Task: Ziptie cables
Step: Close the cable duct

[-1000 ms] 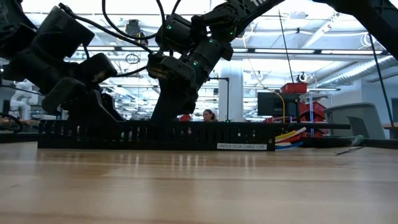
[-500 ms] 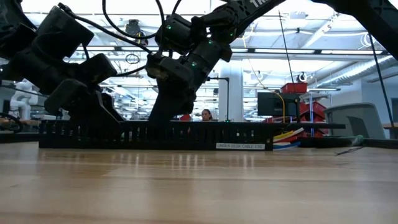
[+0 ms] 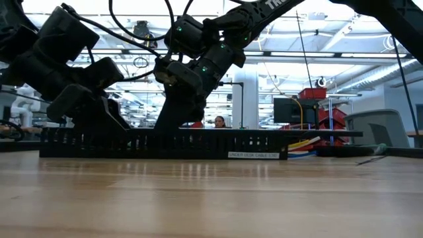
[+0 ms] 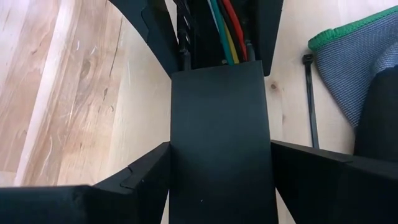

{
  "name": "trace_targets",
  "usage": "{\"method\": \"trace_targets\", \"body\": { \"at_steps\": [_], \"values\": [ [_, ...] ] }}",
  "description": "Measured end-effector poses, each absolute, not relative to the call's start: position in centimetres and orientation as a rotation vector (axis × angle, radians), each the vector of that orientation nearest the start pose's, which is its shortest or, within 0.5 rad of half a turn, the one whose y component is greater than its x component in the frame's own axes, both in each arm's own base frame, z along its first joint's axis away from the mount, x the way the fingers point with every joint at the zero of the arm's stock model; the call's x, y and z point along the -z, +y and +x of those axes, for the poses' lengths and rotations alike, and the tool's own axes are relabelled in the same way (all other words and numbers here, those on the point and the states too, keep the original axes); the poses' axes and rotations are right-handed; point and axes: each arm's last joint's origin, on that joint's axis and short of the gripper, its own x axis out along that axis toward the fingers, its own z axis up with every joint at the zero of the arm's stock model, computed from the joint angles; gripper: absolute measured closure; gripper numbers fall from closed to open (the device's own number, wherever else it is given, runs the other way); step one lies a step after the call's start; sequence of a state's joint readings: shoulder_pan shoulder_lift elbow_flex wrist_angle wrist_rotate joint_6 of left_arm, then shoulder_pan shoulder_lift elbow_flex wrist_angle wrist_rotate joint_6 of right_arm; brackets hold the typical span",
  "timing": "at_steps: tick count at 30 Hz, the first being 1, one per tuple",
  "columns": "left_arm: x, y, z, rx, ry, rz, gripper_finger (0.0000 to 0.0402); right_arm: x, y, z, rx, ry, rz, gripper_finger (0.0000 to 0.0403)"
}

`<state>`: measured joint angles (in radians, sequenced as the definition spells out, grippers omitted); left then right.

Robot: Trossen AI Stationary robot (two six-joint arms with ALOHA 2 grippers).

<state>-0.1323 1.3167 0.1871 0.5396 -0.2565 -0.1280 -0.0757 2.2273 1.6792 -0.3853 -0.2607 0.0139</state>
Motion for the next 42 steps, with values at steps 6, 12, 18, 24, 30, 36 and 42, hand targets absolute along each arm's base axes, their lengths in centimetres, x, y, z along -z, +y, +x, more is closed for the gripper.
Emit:
{"method": "trace_targets", "body": {
  "at_steps": [6,12,18,24,30,36,42],
  "values": [
    [-10.98,-1.8,19.13,-0.156,0.571,-0.008,0.0163,-15.95,-2.88,47.83,-0.166,0.915,0.168,0.0163],
    [-10.99,-1.81,19.14,-0.155,0.57,-0.007,0.0163,-15.97,-2.88,47.85,-0.167,0.913,0.168,0.0163],
    [-11.01,-1.81,19.16,-0.153,0.568,-0.005,0.0163,-15.97,-2.88,47.84,-0.166,0.914,0.168,0.0163],
    [-11.08,-1.81,19.24,-0.167,0.563,-0.039,0.0163,-16.0,-2.91,47.84,-0.168,0.915,0.166,0.0163],
    [-11.04,-1.8,19.26,-0.181,0.575,-0.084,0.0163,-16.03,-2.97,47.85,-0.168,0.914,0.162,0.0163],
    [-11.03,-1.83,19.27,-0.182,0.579,-0.121,0.0163,-16.03,-2.96,47.85,-0.17,0.914,0.164,0.0163],
    [-11.08,-1.83,19.29,-0.175,0.576,-0.099,0.0163,-16.04,-2.95,47.84,-0.169,0.916,0.163,0.0163]
  ]
}}
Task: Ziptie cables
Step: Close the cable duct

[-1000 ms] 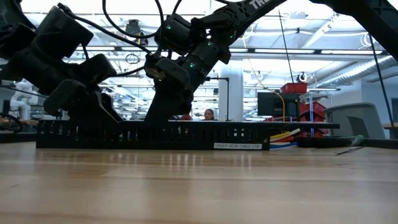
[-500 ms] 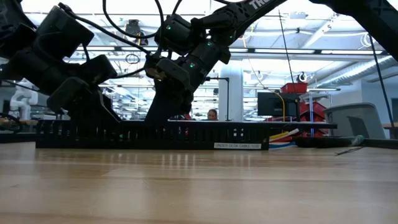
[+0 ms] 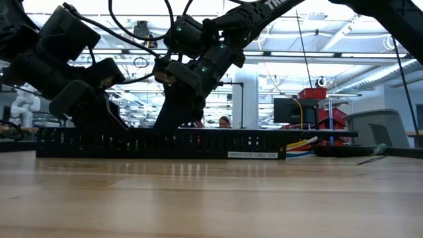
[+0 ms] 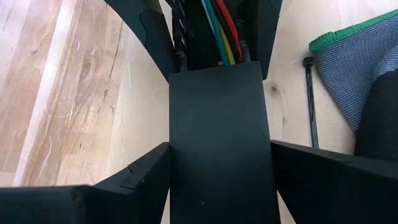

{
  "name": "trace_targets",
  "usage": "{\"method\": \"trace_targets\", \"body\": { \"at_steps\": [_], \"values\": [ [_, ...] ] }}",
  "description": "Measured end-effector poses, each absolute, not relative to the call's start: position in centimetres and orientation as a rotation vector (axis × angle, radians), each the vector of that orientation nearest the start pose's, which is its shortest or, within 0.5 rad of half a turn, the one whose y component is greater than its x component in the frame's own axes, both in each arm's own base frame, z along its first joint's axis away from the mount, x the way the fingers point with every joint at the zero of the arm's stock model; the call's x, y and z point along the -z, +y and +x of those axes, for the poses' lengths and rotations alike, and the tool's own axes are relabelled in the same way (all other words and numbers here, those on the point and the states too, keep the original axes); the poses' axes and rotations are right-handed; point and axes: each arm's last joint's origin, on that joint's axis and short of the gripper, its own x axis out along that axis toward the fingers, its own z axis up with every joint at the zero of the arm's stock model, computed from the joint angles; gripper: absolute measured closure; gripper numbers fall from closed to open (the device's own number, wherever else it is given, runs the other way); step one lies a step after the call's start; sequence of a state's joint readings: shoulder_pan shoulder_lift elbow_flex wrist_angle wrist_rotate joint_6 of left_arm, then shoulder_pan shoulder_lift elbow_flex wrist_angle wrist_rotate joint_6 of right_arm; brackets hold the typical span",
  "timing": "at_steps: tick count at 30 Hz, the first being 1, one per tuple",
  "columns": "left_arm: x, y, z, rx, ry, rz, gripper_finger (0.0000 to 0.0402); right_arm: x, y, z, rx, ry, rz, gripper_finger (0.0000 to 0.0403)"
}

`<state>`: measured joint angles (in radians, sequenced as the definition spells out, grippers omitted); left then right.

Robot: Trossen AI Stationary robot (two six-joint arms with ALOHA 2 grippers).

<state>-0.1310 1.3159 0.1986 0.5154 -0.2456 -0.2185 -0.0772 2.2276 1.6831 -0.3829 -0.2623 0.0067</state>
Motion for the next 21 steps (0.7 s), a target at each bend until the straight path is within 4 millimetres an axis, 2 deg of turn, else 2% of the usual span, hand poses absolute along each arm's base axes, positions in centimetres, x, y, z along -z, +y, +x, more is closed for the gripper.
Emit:
{"method": "trace_targets", "body": {
  "at_steps": [14,17,21],
  "values": [
    [-11.04,-1.85,19.3,-0.122,0.59,-0.05,0.0162,-16.08,-2.88,47.83,-0.176,0.915,0.146,0.0163],
    [-10.97,-1.9,19.29,-0.09,0.605,-0.106,0.0148,-16.1,-2.8,47.86,-0.187,0.912,0.14,0.0163],
    [-10.8,-1.91,19.17,-0.108,0.627,-0.157,0.011,-16.25,-2.82,48.02,-0.184,0.893,0.129,0.0163]
  ]
}}
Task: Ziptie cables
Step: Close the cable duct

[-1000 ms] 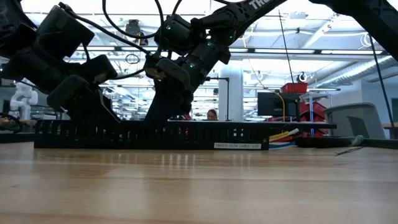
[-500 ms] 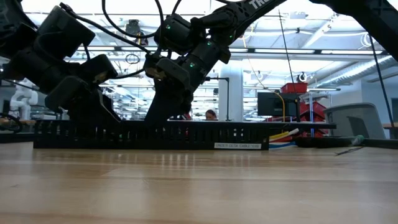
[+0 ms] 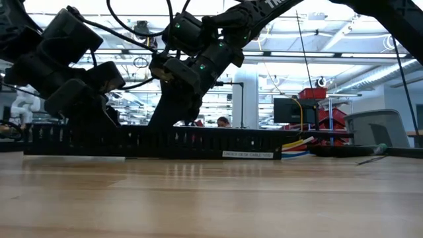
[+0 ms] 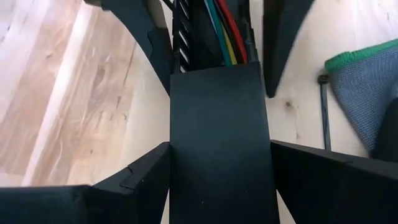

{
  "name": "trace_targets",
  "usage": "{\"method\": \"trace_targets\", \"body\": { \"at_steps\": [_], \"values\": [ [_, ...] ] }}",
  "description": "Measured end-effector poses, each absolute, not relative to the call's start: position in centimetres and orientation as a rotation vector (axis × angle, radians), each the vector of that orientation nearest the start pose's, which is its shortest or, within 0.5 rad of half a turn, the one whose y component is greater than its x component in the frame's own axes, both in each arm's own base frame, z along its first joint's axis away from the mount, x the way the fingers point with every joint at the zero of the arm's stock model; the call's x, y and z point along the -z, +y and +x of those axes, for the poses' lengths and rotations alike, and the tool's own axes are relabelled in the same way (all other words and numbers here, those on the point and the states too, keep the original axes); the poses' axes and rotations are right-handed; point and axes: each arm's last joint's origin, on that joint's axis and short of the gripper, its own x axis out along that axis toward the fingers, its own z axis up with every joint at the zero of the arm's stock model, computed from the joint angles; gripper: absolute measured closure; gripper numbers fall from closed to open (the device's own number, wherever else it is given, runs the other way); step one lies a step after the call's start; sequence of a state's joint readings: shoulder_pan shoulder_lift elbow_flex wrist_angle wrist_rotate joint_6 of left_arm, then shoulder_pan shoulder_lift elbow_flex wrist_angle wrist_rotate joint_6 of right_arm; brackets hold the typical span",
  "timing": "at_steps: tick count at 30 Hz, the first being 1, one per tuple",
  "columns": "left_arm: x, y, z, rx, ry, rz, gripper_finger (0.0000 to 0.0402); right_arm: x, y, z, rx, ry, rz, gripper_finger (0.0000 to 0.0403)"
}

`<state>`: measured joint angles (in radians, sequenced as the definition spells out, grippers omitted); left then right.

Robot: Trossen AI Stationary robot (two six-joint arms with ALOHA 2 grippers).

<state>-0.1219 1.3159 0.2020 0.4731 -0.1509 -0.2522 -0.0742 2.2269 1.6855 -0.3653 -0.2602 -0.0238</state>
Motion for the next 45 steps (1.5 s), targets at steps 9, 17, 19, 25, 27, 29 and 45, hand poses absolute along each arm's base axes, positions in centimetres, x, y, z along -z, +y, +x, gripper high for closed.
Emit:
{"method": "trace_targets", "body": {
  "at_steps": [9,17,19,25,27,29,45],
  "values": [
    [-10.7,-1.9,19.2,-0.138,0.694,-0.137,0.0006,-16.2,-2.9,48.0,-0.182,0.896,0.131,0.0163],
    [-11.6,-2.1,19.5,-0.049,0.659,-0.12,0.0021,-16.1,-3.0,47.6,-0.148,0.945,0.12,0.0163],
    [-12.1,-2.1,19.5,-0.045,0.631,-0.123,0.0022,-16.1,-3.0,47.4,-0.144,0.97,0.125,0.0163],
    [-14.1,-2.1,19.1,-0.033,0.535,-0.132,0.0022,-15.9,-3.0,46.6,-0.155,1.052,0.122,0.0163],
    [-14.6,-2.0,18.7,-0.032,0.523,-0.132,0.0022,-15.8,-3.0,46.4,-0.16,1.082,0.124,0.0163],
    [-15.0,-2.0,18.3,-0.031,0.516,-0.133,0.0022,-15.7,-2.9,46.2,-0.17,1.105,0.112,0.0163],
    [-13.4,-2.9,19.4,-0.028,0.542,-0.142,0.0022,-15.5,-5.8,44.5,-0.213,1.209,0.105,0.0162]
  ]
}}
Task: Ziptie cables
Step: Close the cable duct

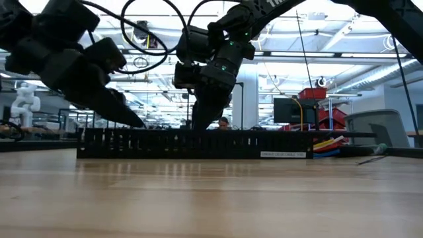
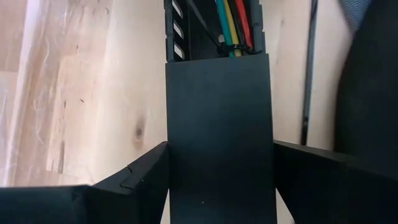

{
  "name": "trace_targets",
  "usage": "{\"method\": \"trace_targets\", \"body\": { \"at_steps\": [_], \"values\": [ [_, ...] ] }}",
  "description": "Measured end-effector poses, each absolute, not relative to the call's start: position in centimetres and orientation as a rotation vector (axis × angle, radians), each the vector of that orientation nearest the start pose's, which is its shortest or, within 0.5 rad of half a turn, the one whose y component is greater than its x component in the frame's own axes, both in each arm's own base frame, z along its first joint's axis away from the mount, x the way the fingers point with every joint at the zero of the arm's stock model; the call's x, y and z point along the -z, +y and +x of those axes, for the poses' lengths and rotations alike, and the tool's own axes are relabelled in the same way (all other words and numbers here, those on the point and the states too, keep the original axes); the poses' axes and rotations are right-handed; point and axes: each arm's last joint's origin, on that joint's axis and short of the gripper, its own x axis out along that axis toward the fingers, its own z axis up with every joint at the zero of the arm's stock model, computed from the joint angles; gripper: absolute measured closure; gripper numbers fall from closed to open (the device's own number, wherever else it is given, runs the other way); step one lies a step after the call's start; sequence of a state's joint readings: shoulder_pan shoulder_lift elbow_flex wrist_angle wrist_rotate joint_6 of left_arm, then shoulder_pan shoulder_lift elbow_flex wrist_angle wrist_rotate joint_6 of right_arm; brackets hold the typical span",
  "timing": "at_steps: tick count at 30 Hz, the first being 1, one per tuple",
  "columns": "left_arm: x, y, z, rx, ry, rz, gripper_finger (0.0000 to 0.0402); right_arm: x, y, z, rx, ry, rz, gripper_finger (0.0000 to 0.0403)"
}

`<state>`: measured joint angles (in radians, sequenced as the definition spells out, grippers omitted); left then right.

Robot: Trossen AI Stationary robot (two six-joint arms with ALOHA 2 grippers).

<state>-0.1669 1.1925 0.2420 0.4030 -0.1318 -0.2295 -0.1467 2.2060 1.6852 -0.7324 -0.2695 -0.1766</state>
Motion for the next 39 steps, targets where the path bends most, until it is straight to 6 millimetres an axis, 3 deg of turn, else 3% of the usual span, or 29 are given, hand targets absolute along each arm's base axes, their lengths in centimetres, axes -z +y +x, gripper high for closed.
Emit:
{"method": "trace_targets", "body": {
  "at_steps": [11,21,29,33,39],
  "values": [
    [-11.6,-2.4,20.5,-0.135,0.551,-0.121,0.0022,-15.9,-5.9,44.9,-0.168,1.168,0.085,0.0162],
    [-12.1,-2.5,20.4,-0.151,0.531,-0.224,0.0022,-15.8,-3.7,45.2,-0.121,1.178,-0.002,0.0162],
    [-12.9,-2.5,19.6,-0.131,0.551,-0.258,0.0022,-15.9,-3.7,45.4,-0.12,1.157,0.001,0.0162],
    [-13.4,-2.6,18.8,-0.04,0.599,-0.286,0.0022,-15.9,-3.7,45.4,-0.114,1.159,0.008,0.0162],
    [-13.8,-2.4,18.3,-0.085,0.594,-0.272,0.0022,-15.9,-3.6,45.4,-0.115,1.163,0.007,0.0159]
  ]
}}
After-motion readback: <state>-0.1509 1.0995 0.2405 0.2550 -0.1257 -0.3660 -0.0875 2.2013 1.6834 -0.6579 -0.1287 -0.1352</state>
